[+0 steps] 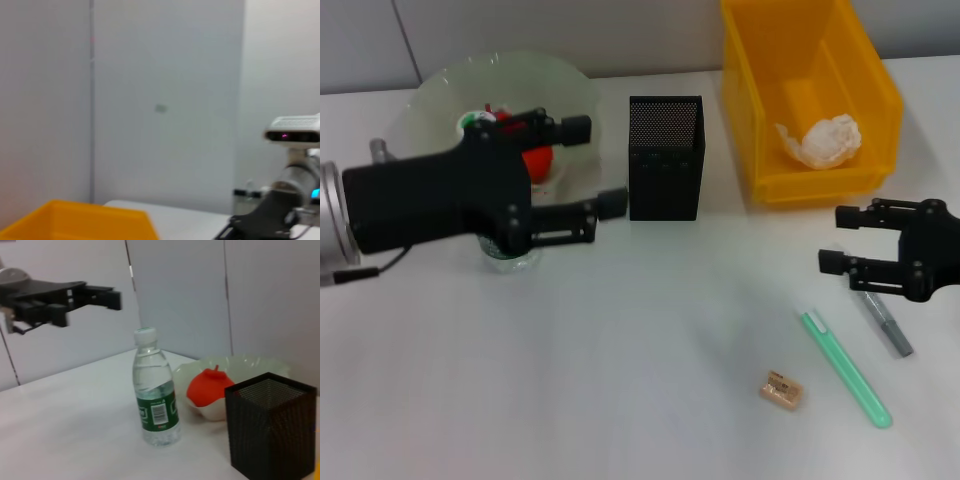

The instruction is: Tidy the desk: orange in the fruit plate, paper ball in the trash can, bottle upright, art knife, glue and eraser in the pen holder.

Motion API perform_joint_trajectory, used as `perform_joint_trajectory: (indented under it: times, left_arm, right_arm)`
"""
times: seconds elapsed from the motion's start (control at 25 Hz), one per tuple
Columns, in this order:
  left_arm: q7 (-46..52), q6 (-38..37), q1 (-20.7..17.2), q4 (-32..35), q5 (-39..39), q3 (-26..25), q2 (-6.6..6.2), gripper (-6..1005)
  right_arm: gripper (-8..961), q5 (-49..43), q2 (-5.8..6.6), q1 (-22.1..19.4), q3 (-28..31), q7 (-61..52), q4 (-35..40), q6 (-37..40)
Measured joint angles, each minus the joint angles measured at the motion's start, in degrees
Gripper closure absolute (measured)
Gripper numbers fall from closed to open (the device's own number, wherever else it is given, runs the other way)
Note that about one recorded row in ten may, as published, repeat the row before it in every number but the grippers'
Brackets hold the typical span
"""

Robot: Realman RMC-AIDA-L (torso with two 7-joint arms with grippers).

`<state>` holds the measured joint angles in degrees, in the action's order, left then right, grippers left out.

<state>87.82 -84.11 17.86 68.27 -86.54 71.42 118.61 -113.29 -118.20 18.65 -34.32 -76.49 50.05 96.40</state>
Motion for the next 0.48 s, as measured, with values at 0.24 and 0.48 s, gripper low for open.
perform_joint_trajectory:
  times: [0.24, 0.48]
  left_arm:
    - [-7.8, -4.0, 0.4, -8.3, 3.7, 0.8, 0.04, 172]
    - [-11.4, -3.7, 1.8, -13.3, 3.5, 3.6, 0.04, 172]
  right_arm:
    - [285, 0.0, 0.82, -0.4, 0.6, -1.8, 0.9, -0.1]
    - [285, -1.4, 1.27, -0.3, 0.7, -6.4, 3.7, -0.6]
